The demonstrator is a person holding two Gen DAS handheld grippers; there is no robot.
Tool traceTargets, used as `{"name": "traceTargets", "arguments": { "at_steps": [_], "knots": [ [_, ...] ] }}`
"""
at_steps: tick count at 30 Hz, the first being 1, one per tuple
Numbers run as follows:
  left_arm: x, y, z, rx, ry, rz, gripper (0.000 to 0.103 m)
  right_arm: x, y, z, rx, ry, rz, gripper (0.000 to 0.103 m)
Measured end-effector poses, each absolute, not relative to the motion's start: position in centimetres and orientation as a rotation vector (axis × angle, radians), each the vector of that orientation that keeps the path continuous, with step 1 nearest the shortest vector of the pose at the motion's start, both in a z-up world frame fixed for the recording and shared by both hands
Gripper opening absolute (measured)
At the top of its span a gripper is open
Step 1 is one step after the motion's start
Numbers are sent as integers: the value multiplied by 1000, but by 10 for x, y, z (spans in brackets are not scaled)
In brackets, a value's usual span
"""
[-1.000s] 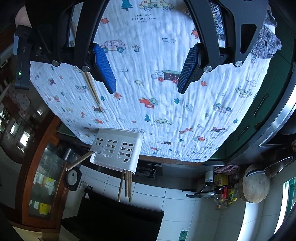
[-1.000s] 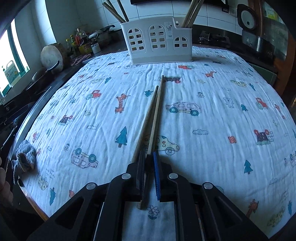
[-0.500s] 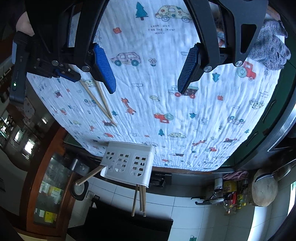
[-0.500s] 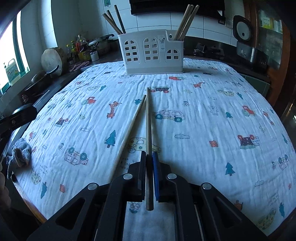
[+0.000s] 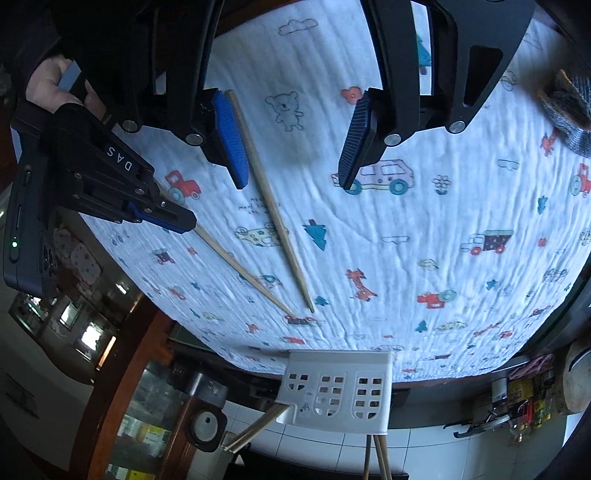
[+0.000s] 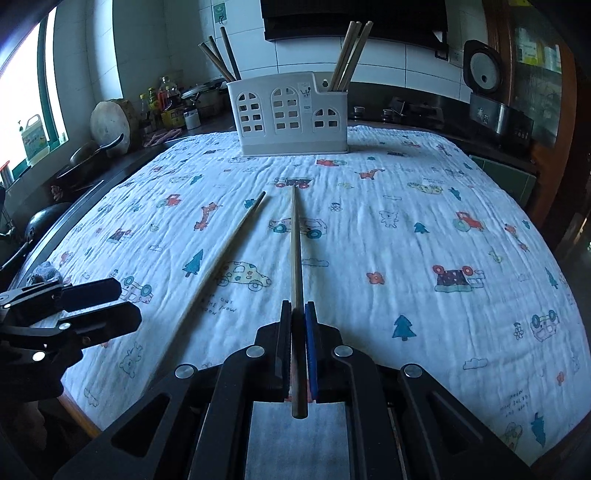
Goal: Organize utensils
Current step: 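Close the left gripper on a chopstick while the right gripper holds its own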
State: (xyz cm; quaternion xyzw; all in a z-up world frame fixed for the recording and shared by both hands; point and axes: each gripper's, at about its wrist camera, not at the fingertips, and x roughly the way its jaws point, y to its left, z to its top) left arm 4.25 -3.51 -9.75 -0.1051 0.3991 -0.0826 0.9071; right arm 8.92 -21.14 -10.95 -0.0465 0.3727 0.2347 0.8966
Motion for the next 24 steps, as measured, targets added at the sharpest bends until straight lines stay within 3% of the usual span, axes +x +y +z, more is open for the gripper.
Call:
{"name": "traceTargets", "arguments": {
  "at_steps": [5, 14, 24],
  "knots": [
    [51, -48, -103, -244, 847, -214, 33, 89, -218, -113, -85, 776, 490, 7],
    [68, -63, -113, -211, 881, -180, 21, 90, -229, -117, -61, 779, 511, 7],
    [69, -74, -113, -135, 879, -122, 19, 86, -232, -120, -45, 780, 522, 8]
  ]
}}
